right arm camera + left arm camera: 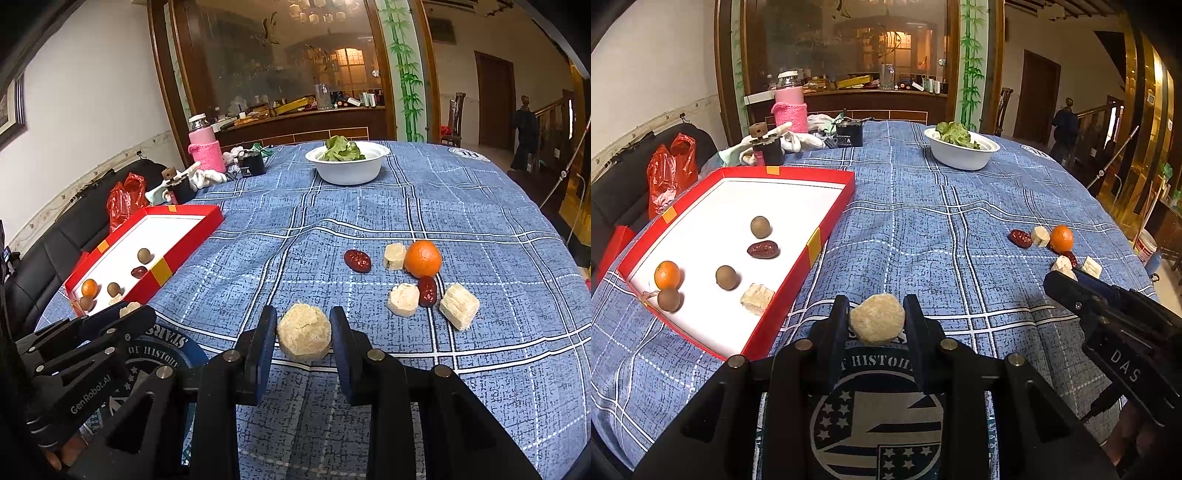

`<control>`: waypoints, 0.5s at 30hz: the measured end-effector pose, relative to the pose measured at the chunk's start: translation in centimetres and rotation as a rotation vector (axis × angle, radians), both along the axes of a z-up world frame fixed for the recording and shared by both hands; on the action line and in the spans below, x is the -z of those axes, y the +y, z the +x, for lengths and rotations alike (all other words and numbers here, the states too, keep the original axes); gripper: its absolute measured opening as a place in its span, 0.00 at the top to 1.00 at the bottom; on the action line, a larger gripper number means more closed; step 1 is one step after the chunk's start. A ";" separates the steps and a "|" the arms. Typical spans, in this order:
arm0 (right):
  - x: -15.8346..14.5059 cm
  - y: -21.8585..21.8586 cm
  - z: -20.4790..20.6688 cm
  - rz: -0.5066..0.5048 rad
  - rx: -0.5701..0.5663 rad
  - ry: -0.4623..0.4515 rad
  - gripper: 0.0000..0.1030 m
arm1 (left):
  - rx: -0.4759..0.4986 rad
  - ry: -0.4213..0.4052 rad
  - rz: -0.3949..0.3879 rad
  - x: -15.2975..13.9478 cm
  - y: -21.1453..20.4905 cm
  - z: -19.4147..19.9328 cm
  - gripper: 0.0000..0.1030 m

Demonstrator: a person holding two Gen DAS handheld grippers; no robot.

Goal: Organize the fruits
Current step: 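Bring both held beige balls over the red-rimmed tray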

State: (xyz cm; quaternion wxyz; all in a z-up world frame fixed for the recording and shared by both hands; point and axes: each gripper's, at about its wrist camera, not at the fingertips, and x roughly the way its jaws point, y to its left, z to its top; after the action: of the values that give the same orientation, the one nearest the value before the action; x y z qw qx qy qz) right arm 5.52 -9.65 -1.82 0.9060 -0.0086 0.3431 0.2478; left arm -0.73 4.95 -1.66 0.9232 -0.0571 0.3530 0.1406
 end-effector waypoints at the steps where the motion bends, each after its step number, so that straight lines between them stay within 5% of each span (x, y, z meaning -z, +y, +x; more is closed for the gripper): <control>1: 0.0 0.0 0.0 -0.001 0.000 0.001 0.71 | 0.001 0.001 0.000 0.0 0.0 0.0 0.73; 15: 0.2 0.3 0.0 -0.021 -0.002 -0.002 0.70 | -0.013 -0.005 -0.020 0.1 0.5 -0.1 0.73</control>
State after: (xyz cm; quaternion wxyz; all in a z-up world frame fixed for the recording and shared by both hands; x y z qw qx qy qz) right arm 5.52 -9.31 -1.98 0.9059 -0.0187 0.3447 0.2453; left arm -0.82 5.47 -1.74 0.9226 -0.0689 0.3516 0.1429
